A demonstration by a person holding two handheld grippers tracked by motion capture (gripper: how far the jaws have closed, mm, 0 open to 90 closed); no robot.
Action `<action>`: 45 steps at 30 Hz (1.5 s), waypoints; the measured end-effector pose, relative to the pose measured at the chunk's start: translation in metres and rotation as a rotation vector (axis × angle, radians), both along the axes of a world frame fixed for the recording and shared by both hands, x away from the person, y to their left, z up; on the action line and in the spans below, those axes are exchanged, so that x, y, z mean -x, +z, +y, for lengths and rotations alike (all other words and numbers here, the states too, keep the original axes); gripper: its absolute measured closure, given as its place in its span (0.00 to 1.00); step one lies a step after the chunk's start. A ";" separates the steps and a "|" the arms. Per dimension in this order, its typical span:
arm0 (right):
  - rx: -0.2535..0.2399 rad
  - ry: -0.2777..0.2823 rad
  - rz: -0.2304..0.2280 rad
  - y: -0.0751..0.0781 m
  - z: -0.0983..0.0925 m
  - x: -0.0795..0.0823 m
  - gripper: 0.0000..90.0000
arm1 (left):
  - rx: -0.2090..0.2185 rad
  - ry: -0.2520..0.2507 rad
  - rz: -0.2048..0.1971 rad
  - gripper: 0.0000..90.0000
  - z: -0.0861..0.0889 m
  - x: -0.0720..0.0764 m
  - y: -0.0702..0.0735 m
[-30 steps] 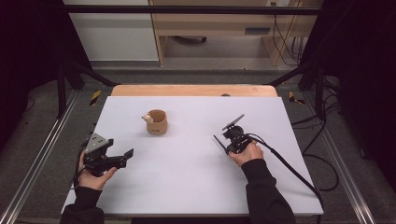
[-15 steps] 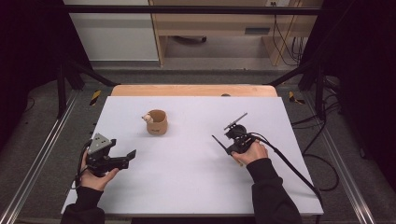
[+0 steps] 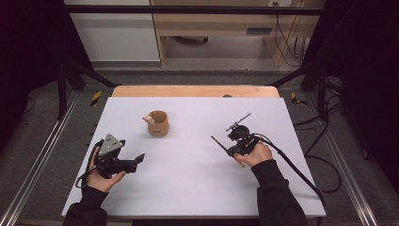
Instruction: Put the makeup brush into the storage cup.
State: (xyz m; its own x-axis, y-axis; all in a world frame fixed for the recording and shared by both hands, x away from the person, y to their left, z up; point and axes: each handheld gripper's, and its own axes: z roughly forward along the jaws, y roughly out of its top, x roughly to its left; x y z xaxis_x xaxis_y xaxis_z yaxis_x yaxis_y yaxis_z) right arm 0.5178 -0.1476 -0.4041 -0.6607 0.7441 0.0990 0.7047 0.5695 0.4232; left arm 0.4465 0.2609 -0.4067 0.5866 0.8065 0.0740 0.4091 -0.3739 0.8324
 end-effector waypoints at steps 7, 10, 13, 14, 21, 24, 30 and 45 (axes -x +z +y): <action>-0.032 0.025 0.002 0.009 0.004 0.004 0.92 | -0.055 -0.077 -0.014 0.12 -0.019 0.000 0.007; -0.035 0.031 -0.008 0.012 0.005 0.006 0.92 | -0.093 -0.116 -0.022 0.12 -0.029 -0.001 0.010; -0.046 0.030 -0.025 0.015 0.006 0.007 0.92 | -0.111 -0.141 -0.031 0.12 -0.037 -0.003 0.014; -0.045 0.031 -0.027 0.015 0.006 0.007 0.92 | -0.117 -0.147 -0.033 0.12 -0.040 -0.004 0.015; -0.060 0.036 -0.029 0.016 0.010 0.008 0.92 | -0.172 -0.215 -0.042 0.13 -0.064 -0.010 0.024; -0.065 0.042 -0.029 0.016 0.011 0.008 0.92 | -0.176 -0.242 -0.042 0.13 -0.074 -0.011 0.025; -0.069 0.050 -0.017 0.016 0.013 0.009 0.92 | -0.247 -0.314 -0.045 0.14 -0.095 -0.016 0.027; -0.071 0.080 0.000 0.019 0.014 0.009 0.92 | -0.359 -0.448 -0.072 0.17 -0.129 -0.019 0.031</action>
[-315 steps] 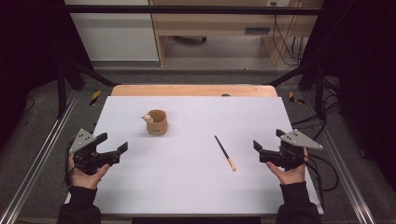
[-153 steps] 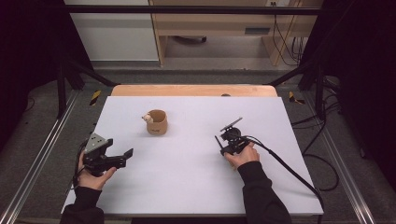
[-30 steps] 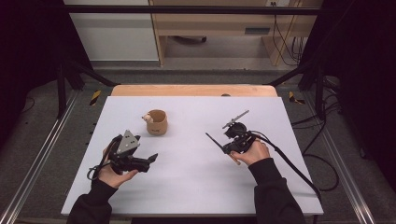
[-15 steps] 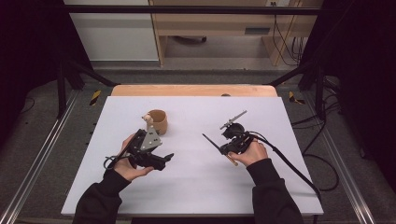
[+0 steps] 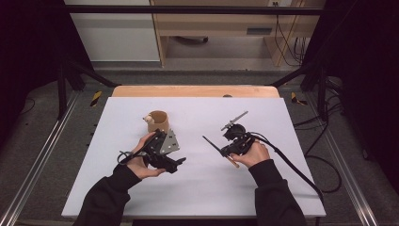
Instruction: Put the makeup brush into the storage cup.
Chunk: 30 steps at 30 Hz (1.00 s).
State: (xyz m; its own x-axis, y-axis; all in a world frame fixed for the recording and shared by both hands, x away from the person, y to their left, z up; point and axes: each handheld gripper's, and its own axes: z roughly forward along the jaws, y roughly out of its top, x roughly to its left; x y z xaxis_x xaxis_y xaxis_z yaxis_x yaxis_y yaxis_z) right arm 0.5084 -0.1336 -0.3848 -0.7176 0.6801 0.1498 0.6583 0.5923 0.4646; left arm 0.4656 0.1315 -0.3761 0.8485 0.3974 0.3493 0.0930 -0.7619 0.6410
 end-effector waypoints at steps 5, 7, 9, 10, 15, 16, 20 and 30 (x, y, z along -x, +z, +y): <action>-0.004 0.007 0.022 0.002 0.003 0.001 0.92 | -0.044 -0.047 -0.014 0.18 -0.007 -0.001 0.000; -0.003 0.027 0.023 0.003 0.003 0.000 0.92 | -0.061 -0.067 -0.020 0.19 -0.010 -0.001 0.000; -0.006 0.037 0.024 0.003 0.004 0.000 0.92 | -0.076 -0.093 -0.030 0.19 -0.012 -0.001 0.001; -0.011 0.045 0.030 0.004 0.005 0.000 0.92 | -0.075 -0.100 -0.032 0.20 -0.013 -0.001 0.001; -0.007 0.061 0.040 0.004 0.008 0.000 0.92 | -0.098 -0.134 -0.046 0.21 -0.019 -0.003 0.001; -0.005 0.065 0.038 0.005 0.009 0.000 0.92 | -0.101 -0.140 -0.050 0.22 -0.020 -0.004 0.001; -0.008 0.074 0.050 0.006 0.011 0.000 0.92 | -0.121 -0.166 -0.073 0.23 -0.025 -0.005 0.001; -0.016 0.087 0.050 0.010 0.013 0.001 0.92 | -0.124 -0.230 -0.107 0.27 -0.033 -0.008 0.003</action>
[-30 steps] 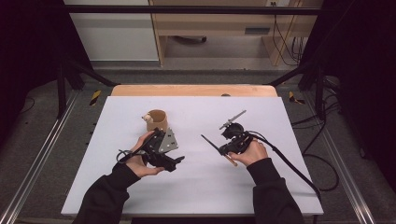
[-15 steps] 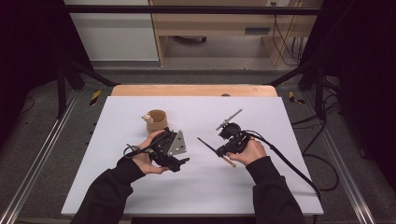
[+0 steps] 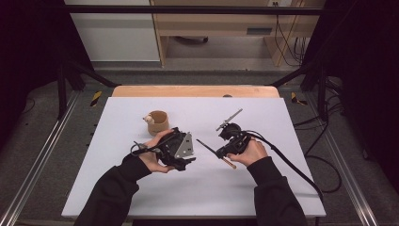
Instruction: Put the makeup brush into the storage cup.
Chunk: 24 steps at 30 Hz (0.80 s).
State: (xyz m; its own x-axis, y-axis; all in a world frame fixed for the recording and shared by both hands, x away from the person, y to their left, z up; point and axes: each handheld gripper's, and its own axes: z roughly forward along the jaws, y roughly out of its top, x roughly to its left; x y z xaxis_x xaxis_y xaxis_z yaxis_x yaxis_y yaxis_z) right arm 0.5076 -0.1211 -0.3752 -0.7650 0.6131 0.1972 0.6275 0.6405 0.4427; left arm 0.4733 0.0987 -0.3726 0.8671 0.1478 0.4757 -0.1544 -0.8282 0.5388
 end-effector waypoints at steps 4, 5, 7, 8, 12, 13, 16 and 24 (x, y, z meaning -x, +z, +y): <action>-0.003 0.009 0.009 0.000 0.002 0.000 0.92 | -0.006 -0.030 -0.008 0.30 -0.003 0.000 0.003; 0.000 0.014 0.012 0.000 0.002 0.000 0.92 | -0.009 -0.034 -0.010 0.30 -0.003 0.000 0.003; -0.002 0.018 0.014 -0.001 0.003 0.000 0.92 | -0.019 -0.044 -0.012 0.31 -0.005 -0.001 0.002; -0.001 0.017 0.019 -0.001 0.003 0.001 0.92 | -0.025 -0.050 -0.014 0.32 -0.005 -0.001 0.002; -0.011 0.030 0.033 0.000 0.004 0.001 0.92 | -0.039 -0.071 -0.021 0.33 -0.007 -0.002 -0.001; -0.007 0.038 0.036 0.000 0.004 0.000 0.92 | -0.044 -0.078 -0.022 0.33 -0.008 -0.002 -0.001; 0.004 0.042 0.053 0.000 0.005 0.000 0.92 | -0.046 -0.089 -0.030 0.34 -0.010 -0.001 -0.002; 0.005 0.069 0.059 -0.001 0.008 -0.001 0.92 | -0.064 -0.117 -0.067 0.37 -0.015 0.001 -0.005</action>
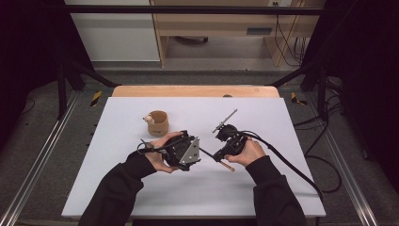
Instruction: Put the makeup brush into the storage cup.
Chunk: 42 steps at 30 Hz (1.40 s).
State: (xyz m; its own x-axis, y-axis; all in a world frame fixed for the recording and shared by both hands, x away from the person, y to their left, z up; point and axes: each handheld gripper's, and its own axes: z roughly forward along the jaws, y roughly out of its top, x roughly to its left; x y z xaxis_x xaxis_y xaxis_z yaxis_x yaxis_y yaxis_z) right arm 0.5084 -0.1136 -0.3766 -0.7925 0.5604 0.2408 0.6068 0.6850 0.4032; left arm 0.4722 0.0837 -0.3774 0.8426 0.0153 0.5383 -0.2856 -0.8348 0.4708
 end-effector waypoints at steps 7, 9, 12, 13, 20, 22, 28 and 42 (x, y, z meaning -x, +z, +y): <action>-0.014 0.006 0.010 0.004 -0.001 0.001 0.92 | -0.017 -0.022 -0.022 0.41 -0.006 0.001 -0.004; -0.018 0.005 0.020 0.004 0.000 0.002 0.92 | -0.031 -0.032 -0.033 0.42 -0.007 0.001 -0.004; -0.016 0.001 0.024 0.004 0.001 0.003 0.92 | -0.036 -0.044 -0.049 0.45 -0.010 0.002 -0.006; -0.015 0.008 0.024 0.004 0.000 0.003 0.92 | -0.047 -0.050 -0.050 0.46 -0.011 0.002 -0.006; -0.042 0.018 0.026 0.005 0.000 0.003 0.92 | -0.062 -0.078 -0.074 0.57 -0.016 0.004 -0.009; -0.040 0.024 0.025 0.005 0.000 0.003 0.92 | -0.072 -0.085 -0.082 0.59 -0.017 0.005 -0.010; -0.049 0.026 0.031 0.005 0.000 0.003 0.92 | -0.100 -0.102 -0.100 0.65 -0.021 0.007 -0.014; -0.057 0.037 0.043 0.005 0.001 0.004 0.92 | -0.114 -0.143 -0.137 0.77 -0.026 0.011 -0.018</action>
State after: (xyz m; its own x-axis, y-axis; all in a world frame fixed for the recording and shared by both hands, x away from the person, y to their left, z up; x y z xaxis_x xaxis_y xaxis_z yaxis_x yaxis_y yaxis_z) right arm 0.5047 -0.1122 -0.3714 -0.8007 0.5153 0.3056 0.5990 0.6843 0.4158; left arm 0.4616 0.0582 -0.3956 0.7509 -0.1665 0.6391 -0.4592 -0.8271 0.3241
